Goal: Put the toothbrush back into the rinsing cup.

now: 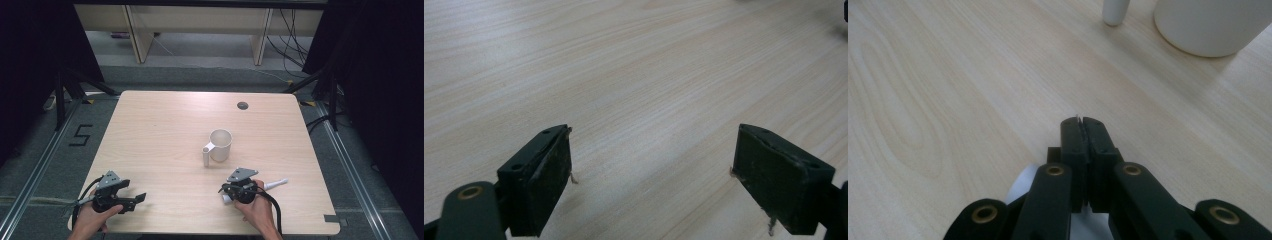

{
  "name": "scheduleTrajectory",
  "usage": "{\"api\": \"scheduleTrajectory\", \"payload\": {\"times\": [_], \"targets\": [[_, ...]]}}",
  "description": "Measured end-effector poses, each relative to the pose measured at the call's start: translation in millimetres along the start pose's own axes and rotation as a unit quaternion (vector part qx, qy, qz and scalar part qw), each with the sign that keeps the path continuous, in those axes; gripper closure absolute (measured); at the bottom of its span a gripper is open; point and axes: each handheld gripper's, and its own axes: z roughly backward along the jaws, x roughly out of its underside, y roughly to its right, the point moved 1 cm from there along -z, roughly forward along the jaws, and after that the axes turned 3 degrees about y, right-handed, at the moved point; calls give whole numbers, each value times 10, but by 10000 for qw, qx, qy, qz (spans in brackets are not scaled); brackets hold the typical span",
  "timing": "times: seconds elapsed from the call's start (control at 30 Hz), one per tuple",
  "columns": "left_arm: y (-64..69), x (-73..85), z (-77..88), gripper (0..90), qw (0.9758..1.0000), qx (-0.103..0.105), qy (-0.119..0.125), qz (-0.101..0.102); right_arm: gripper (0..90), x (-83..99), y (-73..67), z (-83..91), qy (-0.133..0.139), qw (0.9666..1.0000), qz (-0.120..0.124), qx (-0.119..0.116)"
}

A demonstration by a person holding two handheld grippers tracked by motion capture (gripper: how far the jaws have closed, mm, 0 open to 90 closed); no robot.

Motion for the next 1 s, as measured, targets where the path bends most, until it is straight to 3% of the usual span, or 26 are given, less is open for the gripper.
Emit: {"api": "scheduleTrajectory", "payload": {"times": [0.07, 0.1, 0.17, 0.27, 0.3, 0.37, 0.4, 0.47, 0.5, 0.63, 0.77, 1.0], "targets": [[1, 3, -3, 152, 10000, -8, 47, -12, 889, 15, -10, -6, 111, 9999, 66, -1], [1, 3, -3, 152, 10000, -10, 52, -11, 889, 17, -19, 16, -22, 10000, 61, -29], [1, -1, 0, 152, 10000, 0, 15, 0, 888, 31, -38, 16, 76, 9999, 95, -41], [-1, -2, 1, 152, 10000, 10, 19, -12, 886, 48, -56, 52, 5, 9998, 164, -94], [-1, 0, 0, 152, 10000, 10, 29, -15, 886, 64, -80, 62, 19, 10000, 36, -27], [0, 0, -1, 152, 10000, 13, 28, -23, 884, 77, -74, 86, -21, 9999, 157, -60], [-2, -1, -1, 152, 10000, 16, 28, -35, 884, 89, -91, 102, -79, 9999, 24, -60], [-3, -2, -1, 152, 10000, 20, 28, -42, 883, 104, -92, 100, 40, 9998, 158, -110], [-2, -3, -1, 152, 10000, 8, 22, -44, 883, 115, -115, 123, -34, 10000, 5, -68], [-1, -7, 2, 152, 10000, 12, -13, -43, 883, 132, -116, 157, -23, 9997, 188, -163], [0, -7, -2, 152, 10000, 13, -5, -38, 883, 167, -156, 212, -40, 9999, 57, -108], [-1, -11, 4, 152, 10000, 15, -47, -64, 876, 243, -182, 275, -112, 9996, 240, -134]]}}
